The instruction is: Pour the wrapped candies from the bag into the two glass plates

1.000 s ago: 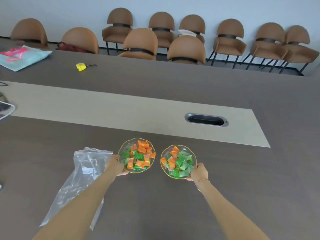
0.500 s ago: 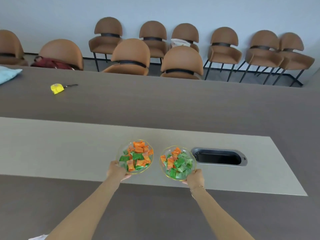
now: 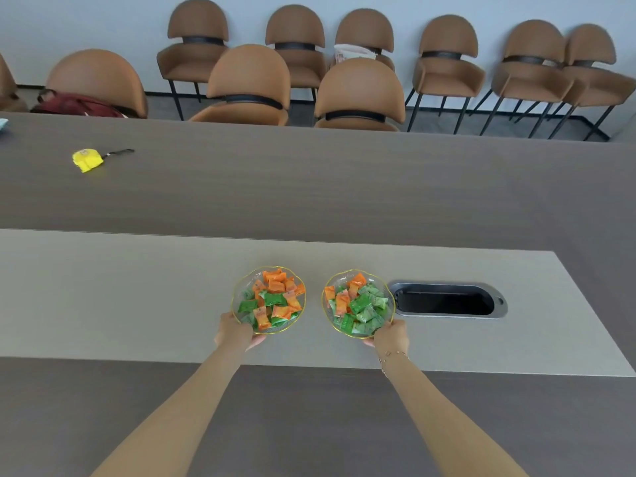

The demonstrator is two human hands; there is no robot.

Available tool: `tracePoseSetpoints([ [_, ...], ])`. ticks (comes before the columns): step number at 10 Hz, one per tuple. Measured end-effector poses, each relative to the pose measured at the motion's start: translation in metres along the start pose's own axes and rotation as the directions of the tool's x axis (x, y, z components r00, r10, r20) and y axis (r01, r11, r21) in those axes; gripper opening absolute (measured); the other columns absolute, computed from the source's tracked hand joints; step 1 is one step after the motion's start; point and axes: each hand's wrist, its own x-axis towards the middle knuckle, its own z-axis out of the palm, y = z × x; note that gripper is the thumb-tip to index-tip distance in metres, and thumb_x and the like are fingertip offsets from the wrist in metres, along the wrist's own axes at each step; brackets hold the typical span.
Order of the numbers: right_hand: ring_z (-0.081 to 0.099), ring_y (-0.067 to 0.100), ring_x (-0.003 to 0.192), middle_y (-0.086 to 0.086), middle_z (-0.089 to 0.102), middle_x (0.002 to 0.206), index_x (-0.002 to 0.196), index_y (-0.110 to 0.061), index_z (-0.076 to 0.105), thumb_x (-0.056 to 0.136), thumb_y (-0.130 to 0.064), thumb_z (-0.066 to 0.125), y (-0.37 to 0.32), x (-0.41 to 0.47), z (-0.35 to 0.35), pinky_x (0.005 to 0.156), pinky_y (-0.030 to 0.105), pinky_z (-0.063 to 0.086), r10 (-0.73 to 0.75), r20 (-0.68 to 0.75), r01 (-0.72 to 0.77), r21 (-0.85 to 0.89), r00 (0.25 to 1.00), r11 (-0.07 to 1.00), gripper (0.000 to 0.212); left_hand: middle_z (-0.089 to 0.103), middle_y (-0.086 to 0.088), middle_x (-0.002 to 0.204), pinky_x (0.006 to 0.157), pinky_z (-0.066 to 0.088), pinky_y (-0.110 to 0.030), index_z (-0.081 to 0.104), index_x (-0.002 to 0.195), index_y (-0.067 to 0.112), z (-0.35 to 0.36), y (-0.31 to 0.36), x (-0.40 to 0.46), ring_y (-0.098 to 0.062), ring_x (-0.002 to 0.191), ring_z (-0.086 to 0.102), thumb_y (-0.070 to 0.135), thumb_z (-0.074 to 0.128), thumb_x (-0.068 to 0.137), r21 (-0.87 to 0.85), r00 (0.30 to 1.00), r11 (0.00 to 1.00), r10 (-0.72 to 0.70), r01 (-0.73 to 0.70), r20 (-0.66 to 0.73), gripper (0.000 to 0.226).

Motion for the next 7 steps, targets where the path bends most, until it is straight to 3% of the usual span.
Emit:
tracePoseSetpoints([
  [1,0.062,0.024,0.062,0.018,0.059,0.127,0.118,0.000,0.043,0.099,-0.011,0.026,0.001,0.004,0.002,0.050,0.024,0.039,0.011,0.011,-0.011,0.037,1.000,0.999,0.028,0.064,-0.010,0.123,0.047,0.062,-0.031,0.057,0.123,0.014,-0.003,-0.003,0.002,-0.030,0.066,0.073,0.001,0.048,0.091,-0.020,1.000,1.000,-0.006,0.006,0.008,0.036],
  [2,0.058,0.019,0.053,0.020,0.062,0.123,0.120,0.000,0.043,0.101,-0.017,0.028,0.004,0.006,0.002,0.050,0.024,0.039,0.018,0.009,-0.018,0.052,1.000,0.998,0.030,0.063,-0.015,0.129,0.046,0.061,-0.030,0.054,0.129,0.012,-0.005,-0.004,0.000,-0.034,0.080,0.074,0.002,0.047,0.094,-0.044,0.999,0.999,-0.008,0.010,0.038,0.037],
  [3,0.064,0.016,0.044,0.020,0.066,0.116,0.122,0.002,0.045,0.101,-0.022,0.033,0.008,0.008,0.000,0.050,0.024,0.042,0.012,0.019,-0.013,0.072,1.000,0.997,0.035,0.060,-0.020,0.120,0.072,0.061,-0.039,0.051,0.123,0.007,-0.004,0.001,-0.022,-0.037,0.097,0.064,0.005,0.045,0.099,-0.108,0.995,0.994,-0.009,0.019,0.095,0.025],
  [4,0.062,0.005,0.033,0.020,0.071,0.104,0.115,0.004,0.052,0.098,-0.020,0.036,0.014,0.011,-0.003,0.049,0.024,0.047,0.002,0.053,-0.007,0.090,0.999,0.996,0.034,0.060,-0.022,0.111,0.096,0.051,-0.043,0.047,0.137,0.003,-0.005,0.003,-0.036,-0.036,0.103,0.063,0.011,0.044,0.102,-0.066,0.989,0.998,-0.012,0.022,0.150,0.036],
  [5,0.066,0.014,0.049,0.013,0.062,0.084,0.095,-0.001,0.051,0.096,-0.017,0.038,0.019,0.005,-0.009,0.049,0.022,0.046,-0.011,0.083,0.004,0.083,0.997,0.997,0.021,0.060,-0.021,0.112,0.103,0.049,-0.041,0.044,0.141,0.001,-0.009,0.003,-0.038,-0.034,0.108,0.063,0.011,0.044,0.102,-0.080,0.982,0.995,-0.049,0.064,0.185,0.040],
  [6,0.063,0.024,0.058,0.007,0.045,0.062,0.069,-0.010,0.042,0.095,-0.011,0.037,0.019,0.002,-0.016,0.053,0.026,0.040,-0.038,0.093,0.032,0.063,0.995,0.998,0.026,0.059,-0.019,0.116,0.109,0.044,-0.041,0.041,0.144,0.001,-0.012,0.008,-0.049,-0.035,0.126,0.058,0.006,0.044,0.101,-0.126,0.973,0.988,-0.057,0.087,0.224,0.043],
  [7,0.060,0.022,0.055,0.004,0.037,0.056,0.060,-0.013,0.034,0.093,-0.008,0.037,0.033,-0.005,-0.023,0.062,0.033,0.044,-0.055,0.083,0.051,0.052,0.995,0.997,0.034,0.057,-0.021,0.127,0.115,0.041,-0.040,0.025,0.153,0.004,-0.013,-0.001,-0.053,-0.033,0.128,0.055,0.001,0.048,0.098,-0.214,0.970,0.974,-0.021,0.074,0.241,0.060],
])
